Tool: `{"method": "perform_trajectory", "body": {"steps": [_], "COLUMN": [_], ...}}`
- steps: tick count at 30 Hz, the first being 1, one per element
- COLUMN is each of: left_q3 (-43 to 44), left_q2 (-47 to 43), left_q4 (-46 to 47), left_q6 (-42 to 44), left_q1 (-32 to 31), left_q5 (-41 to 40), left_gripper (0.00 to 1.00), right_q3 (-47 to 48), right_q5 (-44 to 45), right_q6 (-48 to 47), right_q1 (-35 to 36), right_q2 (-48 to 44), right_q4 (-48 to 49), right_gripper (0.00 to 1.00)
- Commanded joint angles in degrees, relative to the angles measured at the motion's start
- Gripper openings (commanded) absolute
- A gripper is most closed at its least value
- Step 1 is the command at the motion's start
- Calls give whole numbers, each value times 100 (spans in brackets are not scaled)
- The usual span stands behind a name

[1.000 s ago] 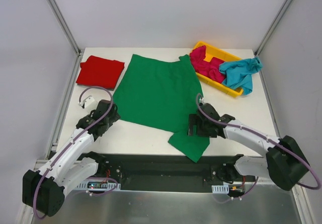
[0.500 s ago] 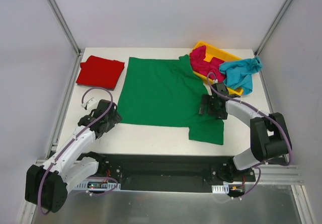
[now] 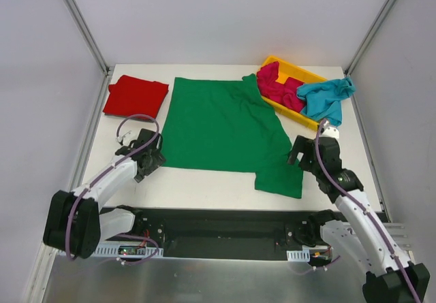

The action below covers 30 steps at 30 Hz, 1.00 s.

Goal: Fold and stack the t-shirts
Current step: Flatten out the tshirt

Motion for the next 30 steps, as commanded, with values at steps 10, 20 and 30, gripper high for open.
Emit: {"method": "perform_trajectory", "body": {"steps": [10,20,30], "left_q3": [429,755,781], "left_q2": [942,1768,1988], "left_q4": [632,852,1019], "left_q6": [160,301,415], "left_q1": [74,74,74], "left_q5": [159,467,598], "left_gripper": [63,41,24], "right_q3": [-743,-726,-761], "right_q5": [471,163,102], "right_q6": [76,129,129], "right_q1": [-14,-14,-5], "right_q2": [-833,-640,-719], "right_q4": [-192,-289,-297], "right_gripper": [96,96,96]}}
